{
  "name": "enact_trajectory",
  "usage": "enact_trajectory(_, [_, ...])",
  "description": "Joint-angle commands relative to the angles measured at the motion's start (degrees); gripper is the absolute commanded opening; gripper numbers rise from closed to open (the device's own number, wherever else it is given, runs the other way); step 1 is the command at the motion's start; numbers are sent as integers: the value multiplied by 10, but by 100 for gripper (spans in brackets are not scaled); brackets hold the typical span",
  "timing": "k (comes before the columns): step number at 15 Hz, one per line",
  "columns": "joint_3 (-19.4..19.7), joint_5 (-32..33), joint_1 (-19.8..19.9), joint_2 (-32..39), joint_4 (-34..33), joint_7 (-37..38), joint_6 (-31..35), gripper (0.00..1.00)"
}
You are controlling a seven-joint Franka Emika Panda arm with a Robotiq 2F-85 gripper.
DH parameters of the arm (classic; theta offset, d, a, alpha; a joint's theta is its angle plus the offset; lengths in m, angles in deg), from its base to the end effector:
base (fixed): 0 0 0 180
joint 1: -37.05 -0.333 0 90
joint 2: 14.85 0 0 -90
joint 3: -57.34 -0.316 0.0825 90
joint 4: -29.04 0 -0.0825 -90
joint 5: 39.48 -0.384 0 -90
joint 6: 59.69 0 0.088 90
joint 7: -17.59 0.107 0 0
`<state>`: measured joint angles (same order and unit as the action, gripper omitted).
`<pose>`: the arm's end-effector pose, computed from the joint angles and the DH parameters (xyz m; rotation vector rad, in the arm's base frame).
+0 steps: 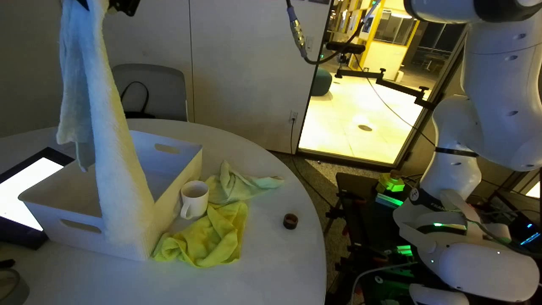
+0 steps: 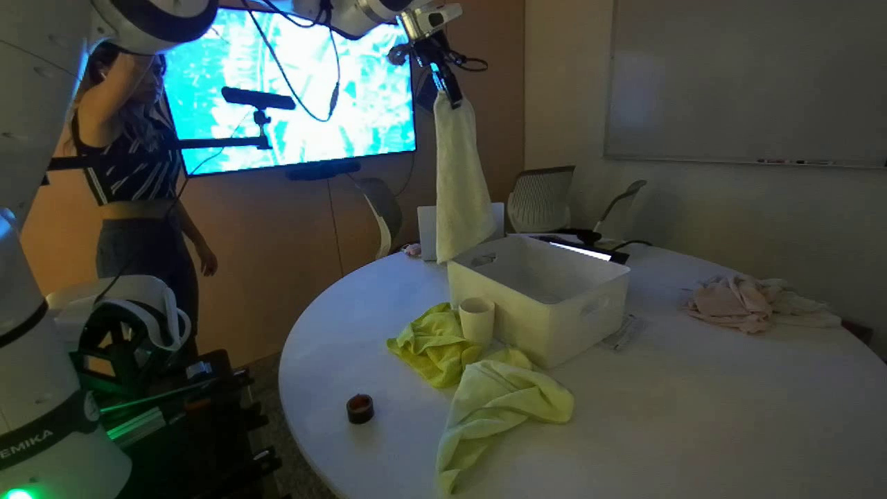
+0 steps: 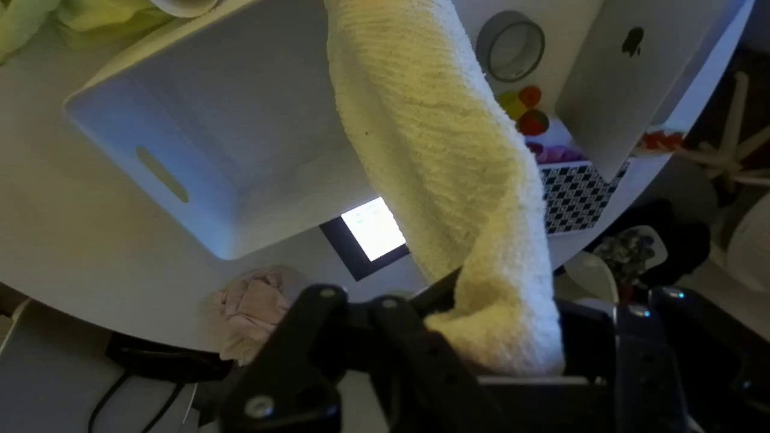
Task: Pick up the yellow towel put it in the basket, pick up a black masking tape put it in the cup, pick up the light yellow towel put it in the basket, pick up the marker put it in the cup, pick up the white-brown towel put it in the basket and pick up the object put it in the cup
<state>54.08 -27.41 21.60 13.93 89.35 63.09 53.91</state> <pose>0.7007 0.2103 0.5994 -2.9184 0.6497 -0.6979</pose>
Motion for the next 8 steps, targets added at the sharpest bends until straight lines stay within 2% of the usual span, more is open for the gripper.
enact_trajectory(1, [35, -2, -7, 65, -122, 53, -2, 0])
enact_trajectory(7, [82, 22, -2, 120, -203, 154, 33, 0])
enact_trajectory(8, [86, 19, 2, 127, -217, 154, 22, 0])
